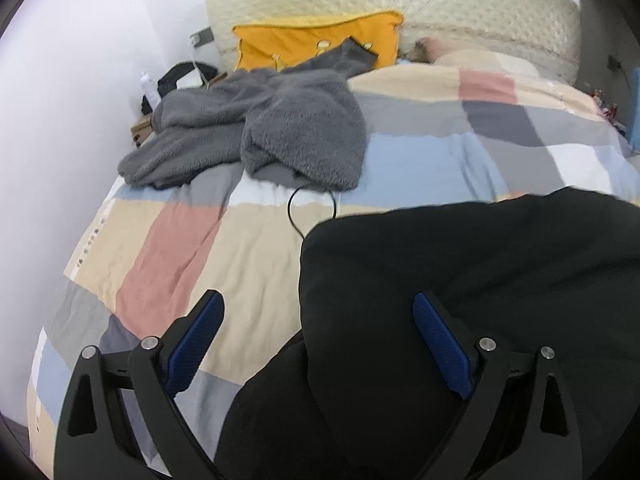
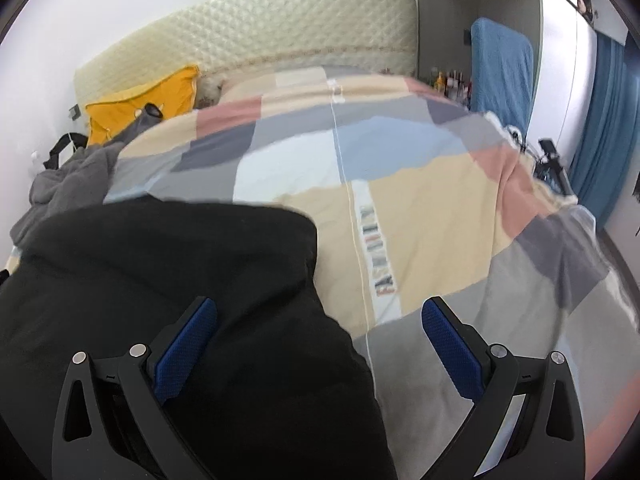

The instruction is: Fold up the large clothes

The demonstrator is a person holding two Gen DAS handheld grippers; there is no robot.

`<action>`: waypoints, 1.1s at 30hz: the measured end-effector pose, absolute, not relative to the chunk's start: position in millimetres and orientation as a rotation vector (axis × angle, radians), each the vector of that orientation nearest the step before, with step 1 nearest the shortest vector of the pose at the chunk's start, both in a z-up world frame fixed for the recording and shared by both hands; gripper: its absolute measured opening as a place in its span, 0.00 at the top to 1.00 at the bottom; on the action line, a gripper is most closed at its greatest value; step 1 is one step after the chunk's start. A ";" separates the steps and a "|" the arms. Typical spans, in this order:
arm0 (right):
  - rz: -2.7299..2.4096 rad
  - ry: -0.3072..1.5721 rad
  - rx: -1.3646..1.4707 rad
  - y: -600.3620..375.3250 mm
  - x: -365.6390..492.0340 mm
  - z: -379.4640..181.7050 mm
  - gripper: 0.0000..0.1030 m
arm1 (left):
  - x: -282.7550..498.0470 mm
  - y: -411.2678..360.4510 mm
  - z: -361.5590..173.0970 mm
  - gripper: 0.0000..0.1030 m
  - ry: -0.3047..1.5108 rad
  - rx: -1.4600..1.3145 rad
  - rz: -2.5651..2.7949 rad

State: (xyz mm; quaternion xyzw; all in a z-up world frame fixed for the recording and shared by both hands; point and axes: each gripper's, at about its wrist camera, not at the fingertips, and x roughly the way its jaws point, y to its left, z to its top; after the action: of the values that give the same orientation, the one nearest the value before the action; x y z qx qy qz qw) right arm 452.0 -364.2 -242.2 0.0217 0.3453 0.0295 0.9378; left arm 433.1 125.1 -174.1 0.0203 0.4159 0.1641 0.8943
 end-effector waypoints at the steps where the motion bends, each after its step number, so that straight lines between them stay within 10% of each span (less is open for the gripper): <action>1: 0.066 0.688 0.048 -363.2 449.3 -233.6 0.01 | 429.8 122.0 -166.3 0.07 0.848 0.051 0.339; 33: 0.352 0.217 -0.037 -278.7 234.2 -36.9 0.00 | 246.4 5.2 15.4 0.00 0.575 -0.079 -0.031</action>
State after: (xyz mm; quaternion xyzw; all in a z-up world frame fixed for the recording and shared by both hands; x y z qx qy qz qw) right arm 234.2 -278.7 -36.9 -0.0185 0.1076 0.1745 0.9786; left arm 246.4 5.2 15.4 -0.0390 0.2837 -0.0155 0.9580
